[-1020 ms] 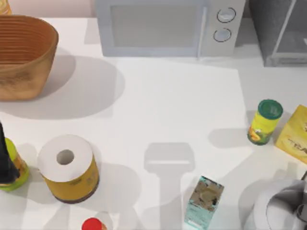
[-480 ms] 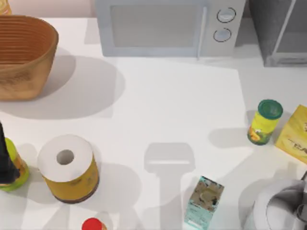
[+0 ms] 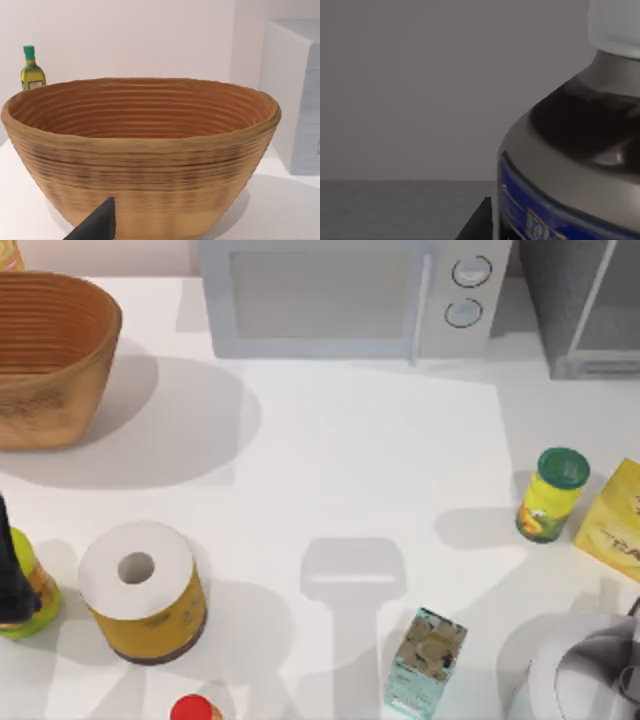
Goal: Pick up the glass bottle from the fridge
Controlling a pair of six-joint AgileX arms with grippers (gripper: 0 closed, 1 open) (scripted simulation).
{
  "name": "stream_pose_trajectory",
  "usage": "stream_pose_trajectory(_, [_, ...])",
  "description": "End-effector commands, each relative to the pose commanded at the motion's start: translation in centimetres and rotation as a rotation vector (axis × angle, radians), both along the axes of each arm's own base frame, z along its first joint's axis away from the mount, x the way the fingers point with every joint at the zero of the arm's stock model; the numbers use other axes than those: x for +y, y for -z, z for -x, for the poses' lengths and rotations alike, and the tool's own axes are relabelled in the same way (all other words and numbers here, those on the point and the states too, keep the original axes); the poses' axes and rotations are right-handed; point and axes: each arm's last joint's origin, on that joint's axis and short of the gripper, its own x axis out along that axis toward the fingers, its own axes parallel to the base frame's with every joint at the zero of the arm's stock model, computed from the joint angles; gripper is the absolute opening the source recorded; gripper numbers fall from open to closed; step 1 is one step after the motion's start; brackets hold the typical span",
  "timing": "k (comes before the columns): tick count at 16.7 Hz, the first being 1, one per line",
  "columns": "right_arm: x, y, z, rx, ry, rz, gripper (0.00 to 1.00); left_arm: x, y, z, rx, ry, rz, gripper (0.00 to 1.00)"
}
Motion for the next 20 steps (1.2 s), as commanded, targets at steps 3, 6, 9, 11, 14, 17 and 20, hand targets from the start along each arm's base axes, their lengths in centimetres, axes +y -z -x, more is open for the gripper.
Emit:
stream_pose_trajectory(3, [-0.2,-0.7,0.0,-0.006,0.006,-0.002,0.00,0.0,0.0,0.0,0.000,0.000,0.000,1.00])
stream_pose_trajectory(6, [-0.2,-2.8,0.0,0.000,0.003,-0.005,0.00,0.0,0.0,0.0,0.000,0.000,0.000,1.00])
stream_pose_trajectory(9, [-0.2,-4.8,0.0,0.000,0.003,-0.002,0.00,0.0,0.0,0.0,0.000,0.000,0.000,1.00])
stream_pose_trajectory(11, [-0.1,-5.1,0.1,-0.001,0.003,-0.001,0.00,0.0,0.0,0.0,0.000,0.000,0.000,1.00])
stream_pose_trajectory(14, [-0.2,-4.8,0.1,0.003,0.004,-0.004,0.00,0.0,0.0,0.0,0.000,0.000,0.000,1.00])
stream_pose_trajectory(17, [-0.4,-5.5,1.6,-0.012,0.008,-0.003,0.00,0.0,0.0,0.0,0.000,0.000,0.000,1.00])
stream_pose_trajectory(20, [-0.3,-4.9,4.9,0.009,0.004,-0.010,0.00,0.0,0.0,0.0,0.000,0.000,0.000,1.00])
